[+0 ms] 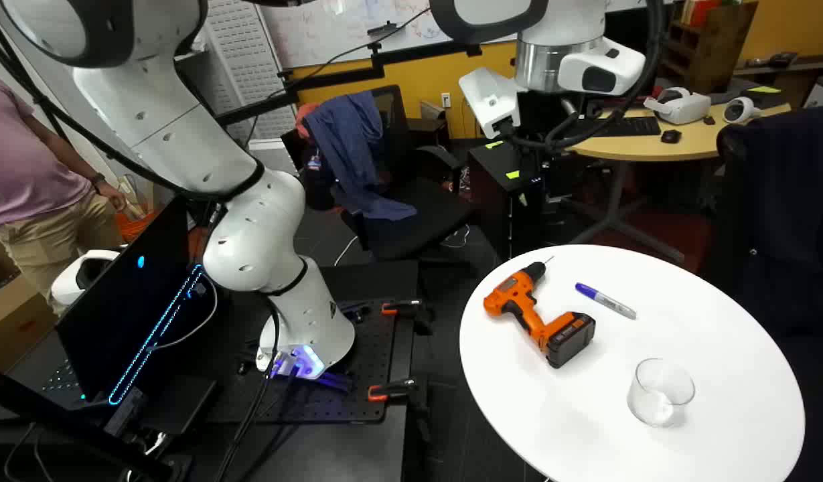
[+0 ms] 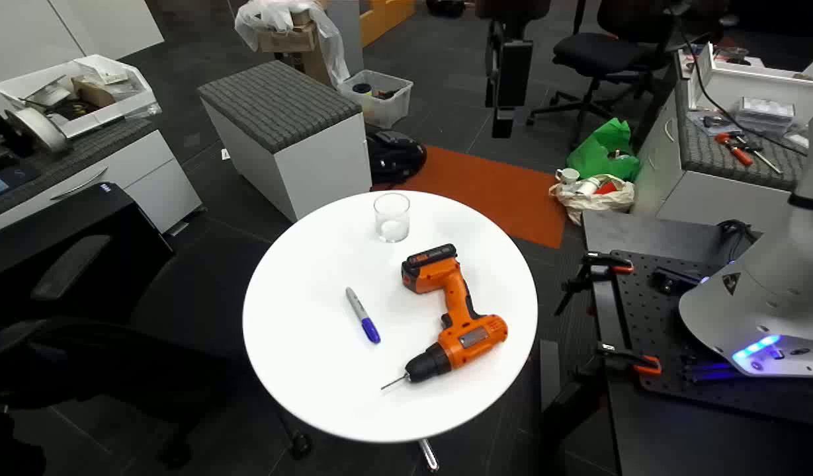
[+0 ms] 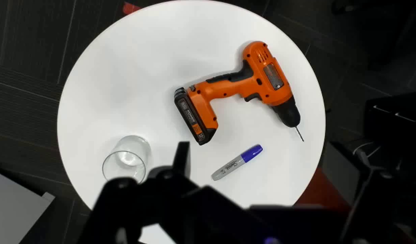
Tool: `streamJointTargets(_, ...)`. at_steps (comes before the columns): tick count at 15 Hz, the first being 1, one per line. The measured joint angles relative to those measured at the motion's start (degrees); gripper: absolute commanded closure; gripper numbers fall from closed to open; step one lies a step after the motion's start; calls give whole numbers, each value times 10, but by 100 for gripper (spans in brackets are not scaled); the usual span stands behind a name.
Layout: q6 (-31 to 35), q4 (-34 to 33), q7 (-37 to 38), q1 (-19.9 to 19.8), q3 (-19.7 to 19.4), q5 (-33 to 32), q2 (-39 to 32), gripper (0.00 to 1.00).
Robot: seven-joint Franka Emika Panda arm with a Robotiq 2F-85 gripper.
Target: Put the marker in the cup
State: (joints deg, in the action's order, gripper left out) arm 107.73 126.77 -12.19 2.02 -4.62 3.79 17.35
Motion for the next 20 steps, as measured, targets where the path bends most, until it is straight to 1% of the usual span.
streamJointTargets(14,0,0,0,0,0,0,0,0)
streamJointTargets(20,20,-1,-6,1,11,-1,-3,0)
